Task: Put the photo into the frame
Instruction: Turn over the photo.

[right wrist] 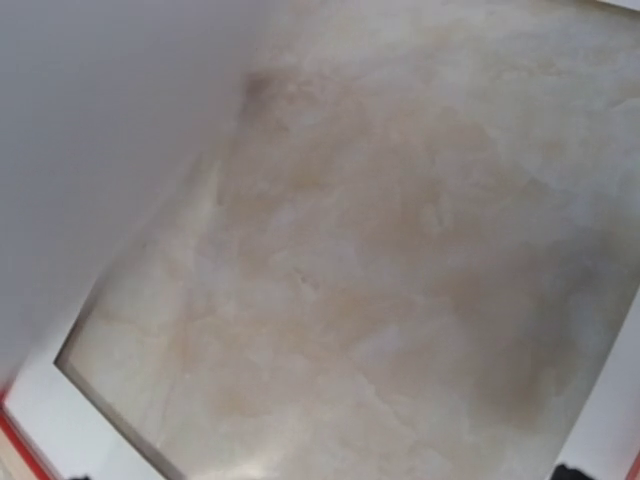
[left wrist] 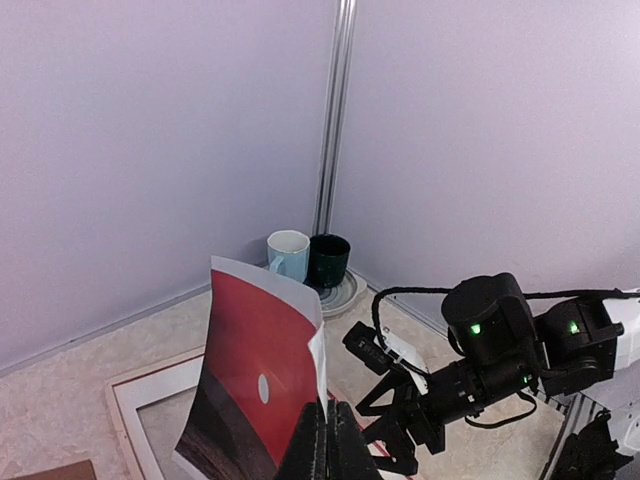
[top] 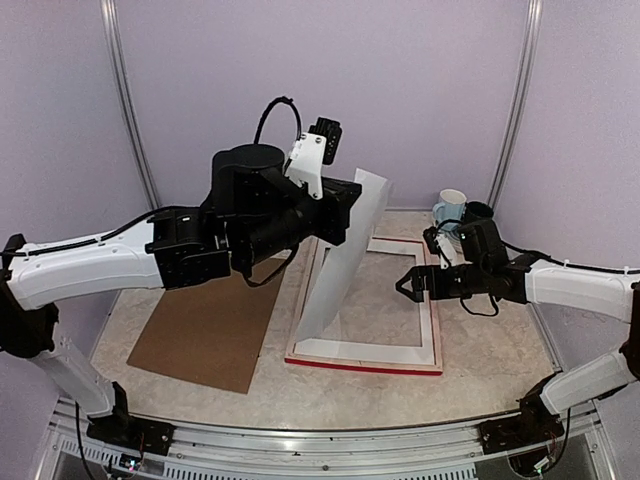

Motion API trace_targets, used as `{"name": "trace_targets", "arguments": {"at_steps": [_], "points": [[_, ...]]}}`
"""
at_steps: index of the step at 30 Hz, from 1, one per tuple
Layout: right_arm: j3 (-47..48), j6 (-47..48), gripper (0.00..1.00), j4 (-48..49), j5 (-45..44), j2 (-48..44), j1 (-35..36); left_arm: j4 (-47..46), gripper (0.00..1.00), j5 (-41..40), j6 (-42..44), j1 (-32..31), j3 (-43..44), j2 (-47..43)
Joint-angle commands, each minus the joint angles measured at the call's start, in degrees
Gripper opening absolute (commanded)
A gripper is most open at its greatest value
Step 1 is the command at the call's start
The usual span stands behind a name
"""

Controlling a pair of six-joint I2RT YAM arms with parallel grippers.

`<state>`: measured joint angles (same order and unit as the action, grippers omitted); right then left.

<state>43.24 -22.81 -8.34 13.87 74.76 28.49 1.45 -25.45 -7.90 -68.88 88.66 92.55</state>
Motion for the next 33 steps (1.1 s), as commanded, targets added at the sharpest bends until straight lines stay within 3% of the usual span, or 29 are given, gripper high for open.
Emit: {"name": "trace_targets", "arguments": {"at_steps": [1,7,12,21,27,33], "points": [[-0.3,-0.7,0.99,1.8,-0.6,-0.8,-0.6,-8.5,0.02,0.4,-6.1,2.4,-12.2,-10.3],[1.0,-1.3,0.99,2.5,1.2,1.6,-0.6,-11.1,0.02,-11.7,-21.8,7.9,-35.2,-24.2],[1.5,-2.1,0.99,4.0,4.4,3.6,-0.6,-9.0,0.03,-20.3,-29.8,8.7,-46.1,-32.8],[1.6,-4.0,0.99,6.4,9.4,7.7,-0.1,-1.7,0.05,-32.1,-37.0,8.8,-49.8,-35.9],[1.8,-4.0,0.99,6.3,10.0,7.7,0.5,3.0,0.07,-34.9,-39.2,8.8,-50.1,-34.5],[1.0,-7.5,0.99,9.0,13.5,8.5,1.5,10.7,0.08,-37.4,-47.2,8.8,-51.1,-33.4]]}}
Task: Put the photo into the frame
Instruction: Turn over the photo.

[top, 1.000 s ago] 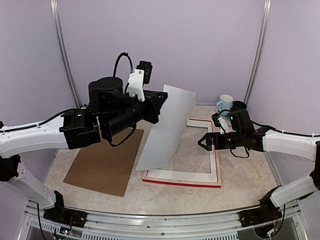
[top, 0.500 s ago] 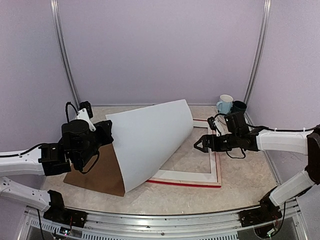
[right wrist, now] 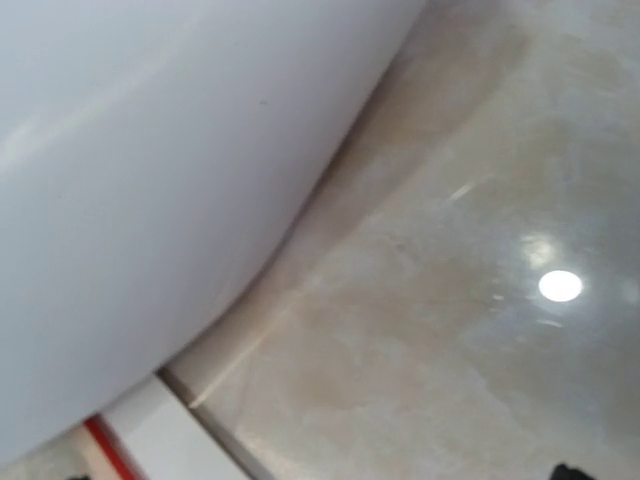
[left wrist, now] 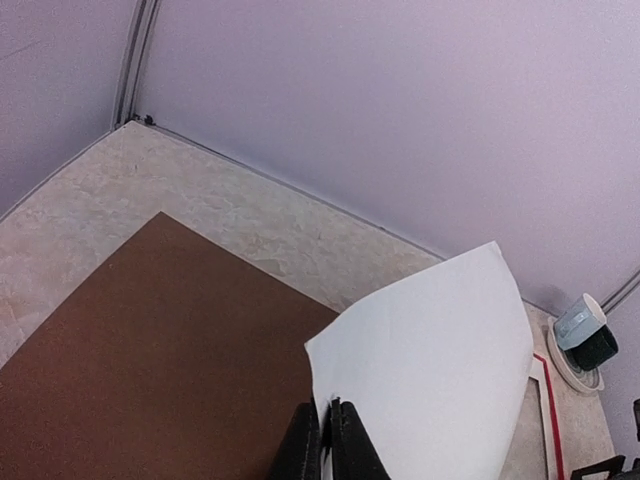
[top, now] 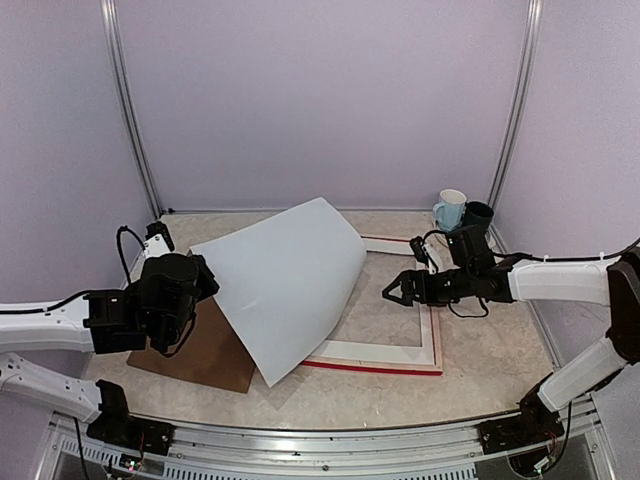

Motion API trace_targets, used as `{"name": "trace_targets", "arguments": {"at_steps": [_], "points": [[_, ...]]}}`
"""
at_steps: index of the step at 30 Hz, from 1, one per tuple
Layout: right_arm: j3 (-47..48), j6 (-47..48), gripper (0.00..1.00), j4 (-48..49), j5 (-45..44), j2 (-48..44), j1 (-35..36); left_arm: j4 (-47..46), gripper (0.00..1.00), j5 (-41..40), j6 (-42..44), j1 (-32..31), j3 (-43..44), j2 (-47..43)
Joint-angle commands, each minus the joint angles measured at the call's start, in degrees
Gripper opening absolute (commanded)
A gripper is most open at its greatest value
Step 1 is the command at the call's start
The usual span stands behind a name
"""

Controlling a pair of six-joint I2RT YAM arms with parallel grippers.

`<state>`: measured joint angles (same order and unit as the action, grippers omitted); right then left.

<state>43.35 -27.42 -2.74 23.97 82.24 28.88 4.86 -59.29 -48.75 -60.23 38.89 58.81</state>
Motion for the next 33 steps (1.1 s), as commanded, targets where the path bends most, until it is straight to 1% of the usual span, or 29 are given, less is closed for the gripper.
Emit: {"name": "trace_targets", "arguments": {"at_steps": [1,6,15,19,26,33], "points": [[0.8,-3.9,0.99,4.7,4.1,1.5,1.4,8.4,0.08,-4.0,-7.6,0.1,-1.6,0.3],[0.6,-8.7,0.99,9.6,7.2,4.9,3.8,12.4,0.1,-5.6,-11.7,0.1,-2.8,-0.3],[0.9,-15.5,0.99,17.3,10.0,10.4,7.0,20.9,0.15,-8.1,-19.4,0.1,-3.3,0.6],[0.9,-18.1,0.99,19.9,10.4,12.5,7.9,22.4,0.15,-7.9,-21.2,0.1,-3.7,1.2],[1.6,-23.3,0.99,25.2,11.1,16.7,9.4,22.4,0.18,-5.9,-23.4,-0.4,-5.4,2.0],[3.0,-28.2,0.99,28.7,11.4,21.1,11.2,25.0,0.2,-5.6,-27.4,-3.1,-6.7,2.1]]}}
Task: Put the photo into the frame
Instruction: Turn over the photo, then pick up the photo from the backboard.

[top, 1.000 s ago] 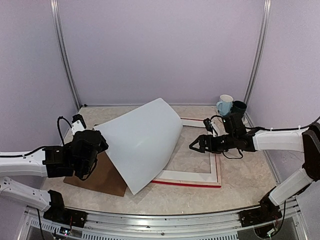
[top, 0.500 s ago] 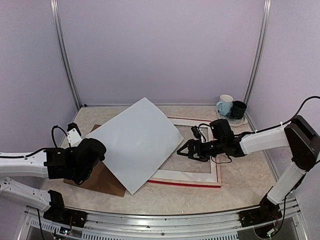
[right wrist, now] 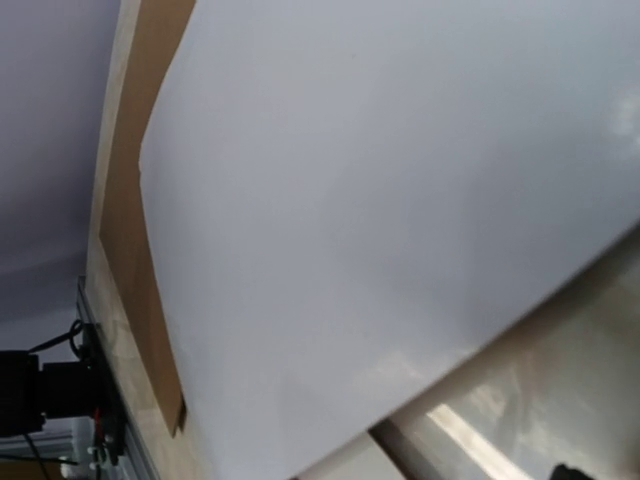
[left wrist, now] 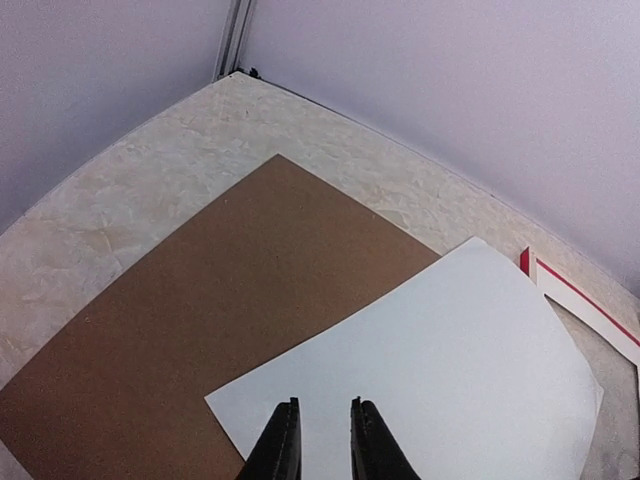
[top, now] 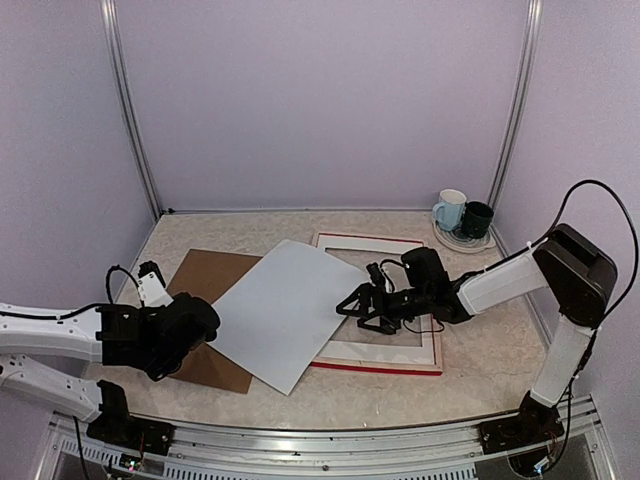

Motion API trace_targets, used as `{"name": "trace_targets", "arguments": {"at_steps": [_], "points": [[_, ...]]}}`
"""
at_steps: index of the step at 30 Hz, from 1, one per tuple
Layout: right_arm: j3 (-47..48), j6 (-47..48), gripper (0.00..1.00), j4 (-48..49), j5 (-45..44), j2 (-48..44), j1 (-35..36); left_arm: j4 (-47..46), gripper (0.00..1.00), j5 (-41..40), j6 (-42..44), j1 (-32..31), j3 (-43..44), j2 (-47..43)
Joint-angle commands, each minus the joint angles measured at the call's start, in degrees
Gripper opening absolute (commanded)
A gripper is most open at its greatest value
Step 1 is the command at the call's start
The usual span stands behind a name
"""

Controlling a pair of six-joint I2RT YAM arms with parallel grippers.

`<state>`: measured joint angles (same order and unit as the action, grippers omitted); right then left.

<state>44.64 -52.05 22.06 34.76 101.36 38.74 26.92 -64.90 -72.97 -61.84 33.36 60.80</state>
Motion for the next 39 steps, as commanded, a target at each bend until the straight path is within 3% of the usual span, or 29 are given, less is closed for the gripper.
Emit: {"name": "trace_targets", "arguments": {"at_steps": [1,15,27,35,39], "points": [[1.9,-4.0,0.99,3.8,0.3,2.4,1.5,3.1,0.21,0.0,-3.6,-1.9,-1.3,0.1],[2.6,-13.5,0.99,10.5,-2.9,7.2,4.2,0.6,0.26,1.6,-5.6,-5.0,-4.9,0.3],[2.1,-23.7,0.93,19.7,-6.5,10.8,6.5,3.3,0.26,-0.1,-8.5,-7.3,-5.1,-0.7],[3.2,-27.2,0.84,23.3,-7.5,13.6,7.3,3.7,0.26,-0.4,-9.0,-7.5,-6.1,-2.3],[2.4,-29.7,0.75,25.6,-8.4,15.1,7.6,4.2,0.26,-0.5,-9.1,-7.6,-6.4,-3.1]]}}
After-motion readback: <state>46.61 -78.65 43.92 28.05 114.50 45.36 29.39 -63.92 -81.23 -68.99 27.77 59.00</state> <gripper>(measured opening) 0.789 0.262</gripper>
